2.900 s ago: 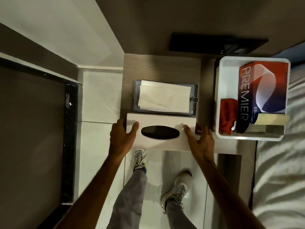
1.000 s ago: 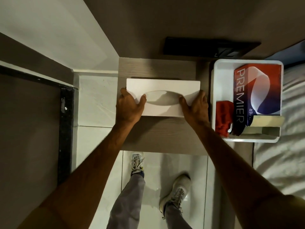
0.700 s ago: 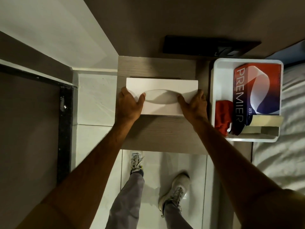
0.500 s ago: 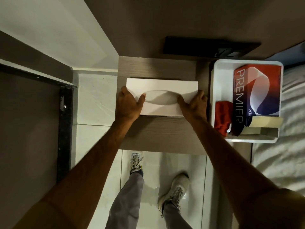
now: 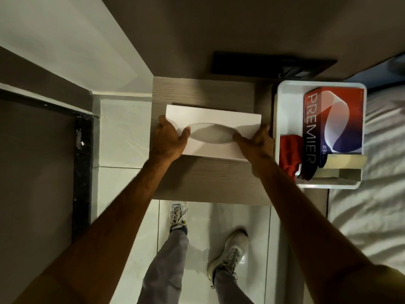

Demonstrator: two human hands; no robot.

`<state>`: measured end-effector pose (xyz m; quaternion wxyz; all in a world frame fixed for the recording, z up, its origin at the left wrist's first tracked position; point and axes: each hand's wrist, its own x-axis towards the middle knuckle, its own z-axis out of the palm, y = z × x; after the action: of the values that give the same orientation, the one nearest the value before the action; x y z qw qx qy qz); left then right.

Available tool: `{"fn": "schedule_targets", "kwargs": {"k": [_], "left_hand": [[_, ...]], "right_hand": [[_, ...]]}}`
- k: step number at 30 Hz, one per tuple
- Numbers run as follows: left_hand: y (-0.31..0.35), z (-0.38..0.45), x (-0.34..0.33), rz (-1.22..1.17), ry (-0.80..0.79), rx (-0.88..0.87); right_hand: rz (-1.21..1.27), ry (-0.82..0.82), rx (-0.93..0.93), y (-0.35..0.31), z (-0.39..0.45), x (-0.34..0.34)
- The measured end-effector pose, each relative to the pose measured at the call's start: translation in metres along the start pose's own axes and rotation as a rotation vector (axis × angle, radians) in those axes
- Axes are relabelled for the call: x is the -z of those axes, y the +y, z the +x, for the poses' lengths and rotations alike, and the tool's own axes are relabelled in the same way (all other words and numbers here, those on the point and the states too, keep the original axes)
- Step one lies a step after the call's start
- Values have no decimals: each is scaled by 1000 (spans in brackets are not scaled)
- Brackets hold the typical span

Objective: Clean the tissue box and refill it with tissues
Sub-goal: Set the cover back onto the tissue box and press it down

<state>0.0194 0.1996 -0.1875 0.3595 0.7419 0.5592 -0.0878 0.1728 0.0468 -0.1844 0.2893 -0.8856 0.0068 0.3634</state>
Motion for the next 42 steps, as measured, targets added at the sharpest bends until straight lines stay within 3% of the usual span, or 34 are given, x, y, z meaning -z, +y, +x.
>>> {"fn": "schedule_targets", "kwargs": {"k": [7, 19, 35, 39, 42], "left_hand": [[-4, -8, -1, -39, 6, 2], [-8, -13, 0, -64, 2, 9], [-15, -10, -3, -54, 8, 19], [-20, -12, -4, -90, 20, -3], [-26, -20, -1, -116, 83, -64]], "right_hand": [[-157, 18, 55, 5, -2, -2], [-95, -34, 58, 0, -2, -4], [-80, 73, 106, 22, -6, -12], [-158, 76, 172, 19, -4, -8], [-243, 220, 400, 10, -13, -5]]}}
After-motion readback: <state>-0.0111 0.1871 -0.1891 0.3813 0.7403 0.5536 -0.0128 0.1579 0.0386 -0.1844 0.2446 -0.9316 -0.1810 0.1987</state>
